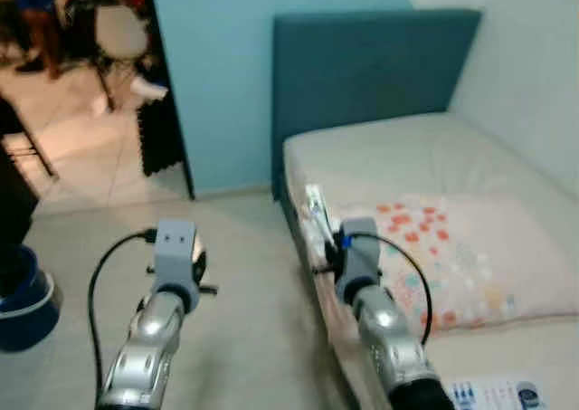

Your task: Clean up the room

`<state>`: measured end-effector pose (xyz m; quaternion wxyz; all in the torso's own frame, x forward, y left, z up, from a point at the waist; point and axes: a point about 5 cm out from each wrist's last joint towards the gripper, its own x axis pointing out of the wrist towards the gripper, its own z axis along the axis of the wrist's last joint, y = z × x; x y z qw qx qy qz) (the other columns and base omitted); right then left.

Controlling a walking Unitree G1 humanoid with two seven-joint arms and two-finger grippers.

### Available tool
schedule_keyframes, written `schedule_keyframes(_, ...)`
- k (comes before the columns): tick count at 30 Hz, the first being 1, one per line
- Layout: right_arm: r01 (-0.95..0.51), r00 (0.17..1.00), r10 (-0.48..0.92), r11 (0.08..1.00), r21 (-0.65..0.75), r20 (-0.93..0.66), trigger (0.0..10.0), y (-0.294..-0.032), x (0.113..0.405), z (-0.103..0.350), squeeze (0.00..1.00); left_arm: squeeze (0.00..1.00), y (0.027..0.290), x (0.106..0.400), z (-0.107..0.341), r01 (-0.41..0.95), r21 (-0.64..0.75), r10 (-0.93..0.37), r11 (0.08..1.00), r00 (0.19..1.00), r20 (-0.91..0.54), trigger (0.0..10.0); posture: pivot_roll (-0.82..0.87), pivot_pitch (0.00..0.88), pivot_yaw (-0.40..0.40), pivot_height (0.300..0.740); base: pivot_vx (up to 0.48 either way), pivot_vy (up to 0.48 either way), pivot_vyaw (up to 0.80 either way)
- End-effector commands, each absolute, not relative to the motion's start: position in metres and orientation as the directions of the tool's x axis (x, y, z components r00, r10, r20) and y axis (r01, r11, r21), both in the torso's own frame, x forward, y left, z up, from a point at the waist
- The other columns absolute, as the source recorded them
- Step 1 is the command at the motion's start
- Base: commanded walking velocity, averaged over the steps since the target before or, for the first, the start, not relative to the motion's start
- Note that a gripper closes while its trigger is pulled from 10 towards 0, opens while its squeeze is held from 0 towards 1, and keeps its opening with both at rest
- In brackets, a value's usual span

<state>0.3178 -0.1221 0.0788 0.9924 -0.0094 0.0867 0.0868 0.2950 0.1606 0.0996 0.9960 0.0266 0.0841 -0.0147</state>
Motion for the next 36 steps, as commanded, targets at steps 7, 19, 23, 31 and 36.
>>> schedule_keyframes(7, -0.188, 0.967, 0.186, 0.982, 0.001, -0.172, 10.0, -0.1203, 0.3191, 0.0782, 0.00, 0.00, 0.1631, 0.2969, 0.1003, 0.028, 0.082, -0.014, 0.996, 0.987, -0.162, 10.0, 0.05, 0.000, -0.054, 0.740, 0.000, 0.000, 0.80)
schedule_keyframes(19, -0.203, 0.963, 0.202, 0.979, 0.012, -0.180, 10.0, -0.1217, 0.3192, 0.0760, 0.00, 0.00, 0.1647, 0.3006, 0.1043, 0.029, 0.082, -0.017, 0.996, 0.990, -0.141, 10.0, 0.05, 0.000, -0.049, 0.740, 0.000, 0.000, 0.80)
schedule_keyframes(23, -0.205, 0.962, 0.205, 0.978, 0.019, -0.181, 10.0, -0.1210, 0.3195, 0.0757, 0.00, 0.00, 0.1620, 0.3017, 0.1059, 0.040, 0.074, -0.029, 0.996, 0.990, -0.136, 10.0, 0.05, 0.000, -0.047, 0.740, 0.000, 0.000, 0.80)
schedule_keyframes(31, -0.215, 0.959, 0.216, 0.976, 0.027, -0.182, 10.0, -0.1204, 0.3200, 0.0752, 0.00, 0.00, 0.1601, 0.3033, 0.1059, 0.052, 0.079, -0.041, 0.996, 0.990, -0.135, 10.0, 0.06, 0.000, -0.048, 0.740, 0.000, 0.000, 0.80)
schedule_keyframes(36, -0.223, 0.957, 0.224, 0.974, 0.031, -0.183, 10.0, -0.1198, 0.3205, 0.0747, 0.00, 0.00, 0.1603, 0.3043, 0.1059, 0.051, 0.081, -0.040, 0.995, 0.990, -0.133, 10.0, 0.06, 0.000, -0.050, 0.740, 0.000, 0.000, 0.80)
